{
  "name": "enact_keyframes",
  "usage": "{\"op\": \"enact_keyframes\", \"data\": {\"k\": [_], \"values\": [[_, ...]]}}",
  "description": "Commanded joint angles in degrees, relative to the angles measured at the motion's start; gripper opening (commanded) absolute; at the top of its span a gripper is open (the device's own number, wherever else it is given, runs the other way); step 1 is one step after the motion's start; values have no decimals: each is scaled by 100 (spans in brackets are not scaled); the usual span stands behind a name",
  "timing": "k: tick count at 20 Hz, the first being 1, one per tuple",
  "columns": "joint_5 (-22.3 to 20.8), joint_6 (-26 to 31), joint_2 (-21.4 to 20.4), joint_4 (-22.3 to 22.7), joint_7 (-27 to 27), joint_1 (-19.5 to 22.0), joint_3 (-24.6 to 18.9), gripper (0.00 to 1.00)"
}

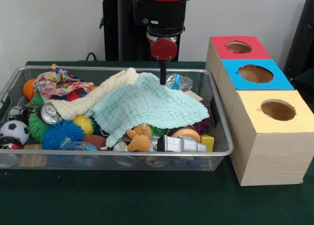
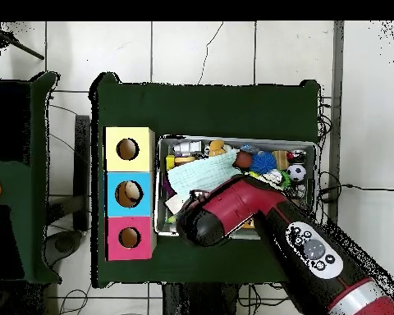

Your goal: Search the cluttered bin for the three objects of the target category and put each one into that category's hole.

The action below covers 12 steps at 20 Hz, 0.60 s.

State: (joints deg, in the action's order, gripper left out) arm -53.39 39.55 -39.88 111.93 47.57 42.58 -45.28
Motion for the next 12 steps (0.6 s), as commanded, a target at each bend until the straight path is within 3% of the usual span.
{"op": "enact_keyframes", "data": {"k": [1,5,12], "values": [[-547,-304,388,57,265,-505,325,100],[-588,-449,421,69,478,-636,459,100],[-521,-443,291,292,126,-441,532,100]]}}
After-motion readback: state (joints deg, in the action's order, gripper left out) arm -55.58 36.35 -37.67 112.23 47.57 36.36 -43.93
